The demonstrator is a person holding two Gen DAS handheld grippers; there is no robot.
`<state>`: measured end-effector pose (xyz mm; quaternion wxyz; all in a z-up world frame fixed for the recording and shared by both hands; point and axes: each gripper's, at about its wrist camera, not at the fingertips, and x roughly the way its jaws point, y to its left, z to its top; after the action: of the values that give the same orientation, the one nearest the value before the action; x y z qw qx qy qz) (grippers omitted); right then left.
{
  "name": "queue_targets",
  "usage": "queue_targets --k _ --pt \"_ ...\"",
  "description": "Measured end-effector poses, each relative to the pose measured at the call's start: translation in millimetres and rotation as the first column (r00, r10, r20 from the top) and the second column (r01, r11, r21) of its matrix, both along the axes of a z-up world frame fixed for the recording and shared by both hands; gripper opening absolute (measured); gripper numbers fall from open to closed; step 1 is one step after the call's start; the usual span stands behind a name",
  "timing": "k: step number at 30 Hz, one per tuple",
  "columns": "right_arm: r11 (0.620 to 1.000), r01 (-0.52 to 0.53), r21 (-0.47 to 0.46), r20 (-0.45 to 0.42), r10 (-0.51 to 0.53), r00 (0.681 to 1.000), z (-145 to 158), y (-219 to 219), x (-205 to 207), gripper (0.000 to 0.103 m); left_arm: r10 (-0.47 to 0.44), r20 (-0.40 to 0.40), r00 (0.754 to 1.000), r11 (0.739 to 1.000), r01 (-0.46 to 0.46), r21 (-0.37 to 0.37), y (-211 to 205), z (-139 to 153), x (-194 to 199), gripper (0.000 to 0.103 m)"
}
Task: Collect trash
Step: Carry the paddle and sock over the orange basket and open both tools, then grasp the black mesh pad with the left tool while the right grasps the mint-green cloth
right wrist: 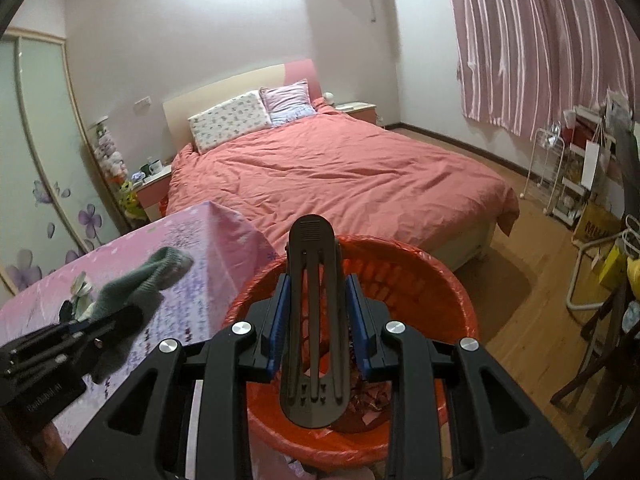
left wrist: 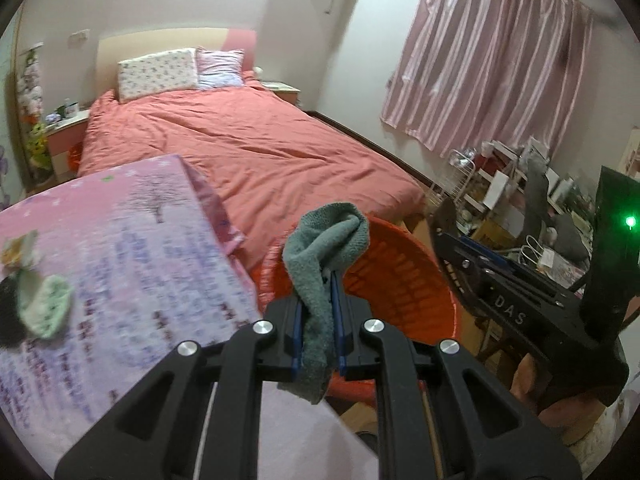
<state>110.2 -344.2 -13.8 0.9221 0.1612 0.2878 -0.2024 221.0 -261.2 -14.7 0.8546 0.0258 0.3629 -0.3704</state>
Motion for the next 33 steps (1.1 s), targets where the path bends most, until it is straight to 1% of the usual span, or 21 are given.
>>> queue_targets --k 2,4,6,7,8,9,10,12,16,18,19,22,24,26,29,30,31,32,33 --pt "1.0 0.01 0.013 -0.001 -0.01 1.0 -5 -8 0 0.029 -0.016 -0.005 1.0 1.0 0.016 0.013 -14 -7 2 0.016" --pt "0.999 0.017 0.033 -0.002 -0.017 1.0 -10 -17 1 0.029 -0.016 -0.004 1.0 0.999 0.016 0.03 -27 -13 6 0.024" --pt "0.998 0.019 0.062 -0.011 -0.018 1.0 -19 -25 6 0.03 -0.011 -0.003 1.0 0.999 0.011 0.048 -35 -19 11 0.044" --pt "0.997 0.023 0.073 -0.017 -0.022 1.0 -22 -28 6 0.03 -0.003 -0.005 1.0 0.998 0.003 0.059 -37 -23 14 0.048" --pt "0.996 0.025 0.083 -0.023 -0.023 0.999 -25 -31 7 0.038 0.002 -0.009 1.0 0.998 -0.002 0.066 -37 -26 17 0.052" --pt "0.995 0.027 0.096 -0.036 -0.024 0.999 -31 -33 9 0.044 0.009 -0.015 1.0 0.997 -0.008 0.074 -35 -30 19 0.053" --pt "0.995 0.03 0.099 -0.041 -0.026 0.999 -33 -34 8 0.053 0.014 -0.016 1.0 0.997 -0.013 0.08 -34 -32 21 0.054" --pt "0.995 0.035 0.095 -0.049 -0.03 0.998 -38 -32 6 0.054 0.029 -0.015 0.999 0.995 -0.028 0.095 -28 -37 24 0.061" --pt "0.994 0.038 0.104 -0.075 -0.03 0.997 -43 -26 3 0.054 0.073 -0.013 0.997 0.989 -0.071 0.129 -6 -46 30 0.064" --pt "0.994 0.032 0.107 -0.081 -0.024 0.996 -43 -21 2 0.054 0.1 -0.006 0.995 0.984 -0.098 0.146 7 -48 32 0.067" --pt "0.994 0.027 0.11 -0.082 -0.018 0.996 -44 -27 2 0.054 0.115 -0.001 0.993 0.982 -0.114 0.152 17 -49 33 0.068" --pt "0.994 0.007 0.106 -0.091 0.003 0.996 -43 -14 5 0.054 0.168 0.018 0.986 0.969 -0.169 0.178 50 -52 39 0.07" --pt "0.995 -0.012 0.099 -0.098 0.022 0.995 -42 -4 7 0.054 0.215 0.029 0.976 0.957 -0.216 0.196 77 -53 44 0.07" --pt "0.995 -0.033 0.093 -0.105 0.043 0.994 -42 8 10 0.054 0.284 0.041 0.958 0.934 -0.286 0.213 114 -55 53 0.07" --pt "0.994 -0.071 0.086 -0.113 0.081 0.99 -41 26 15 0.054 0.383 0.055 0.922 0.893 -0.385 0.233 163 -56 67 0.07" --pt "0.993 -0.084 0.083 -0.117 0.093 0.989 -41 32 17 0.054 0.42 0.059 0.906 0.875 -0.421 0.24 179 -57 72 0.07" --pt "0.992 -0.099 0.078 -0.121 0.108 0.987 -41 38 20 0.054 0.466 0.059 0.883 0.851 -0.466 0.244 200 -58 79 0.07" --pt "0.991 -0.111 0.075 -0.124 0.12 0.985 -40 44 21 0.054 0.497 0.06 0.866 0.834 -0.495 0.243 214 -57 85 0.07" --pt "0.99 -0.126 0.071 -0.126 0.134 0.983 -40 51 24 0.054 0.534 0.064 0.843 0.811 -0.532 0.244 232 -58 92 0.07"
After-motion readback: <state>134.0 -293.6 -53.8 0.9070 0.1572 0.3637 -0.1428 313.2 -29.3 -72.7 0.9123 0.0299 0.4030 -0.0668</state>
